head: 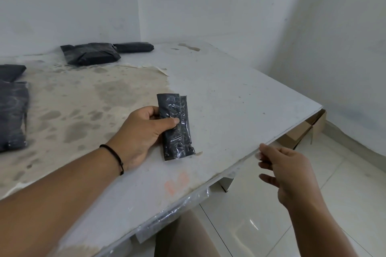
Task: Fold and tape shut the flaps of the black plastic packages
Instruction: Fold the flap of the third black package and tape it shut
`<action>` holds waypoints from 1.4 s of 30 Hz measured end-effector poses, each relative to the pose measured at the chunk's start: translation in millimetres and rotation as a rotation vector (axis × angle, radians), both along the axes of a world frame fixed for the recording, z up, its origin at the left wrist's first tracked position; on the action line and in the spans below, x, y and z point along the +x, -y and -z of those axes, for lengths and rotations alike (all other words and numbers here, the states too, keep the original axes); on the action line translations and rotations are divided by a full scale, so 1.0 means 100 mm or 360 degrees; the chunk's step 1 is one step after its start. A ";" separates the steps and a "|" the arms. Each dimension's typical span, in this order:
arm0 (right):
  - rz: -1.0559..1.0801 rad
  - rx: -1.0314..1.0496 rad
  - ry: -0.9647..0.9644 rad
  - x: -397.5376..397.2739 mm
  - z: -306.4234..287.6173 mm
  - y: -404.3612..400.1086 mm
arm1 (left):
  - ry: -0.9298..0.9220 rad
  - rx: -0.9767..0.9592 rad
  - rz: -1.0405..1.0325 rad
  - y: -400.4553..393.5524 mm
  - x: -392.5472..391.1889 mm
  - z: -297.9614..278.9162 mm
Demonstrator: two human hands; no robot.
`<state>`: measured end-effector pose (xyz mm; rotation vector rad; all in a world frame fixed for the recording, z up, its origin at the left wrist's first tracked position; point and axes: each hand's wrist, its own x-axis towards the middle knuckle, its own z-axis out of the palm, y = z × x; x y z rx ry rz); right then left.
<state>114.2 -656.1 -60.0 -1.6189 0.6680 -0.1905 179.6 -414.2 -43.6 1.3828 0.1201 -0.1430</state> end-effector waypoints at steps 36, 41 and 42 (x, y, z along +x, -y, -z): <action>-0.0908 -0.0481 0.1050 -0.16 -1.21 -0.65 | 0.0199 -0.0180 -0.0120 -0.56 -0.49 -0.54; -0.1344 -0.0196 0.1099 -0.19 -1.42 -0.95 | 0.0295 -0.0267 -0.0140 -0.65 -0.75 -0.68; -0.1423 -0.0185 0.1102 -0.21 -1.45 -1.03 | 0.0322 -0.0287 -0.0152 -0.67 -0.81 -0.71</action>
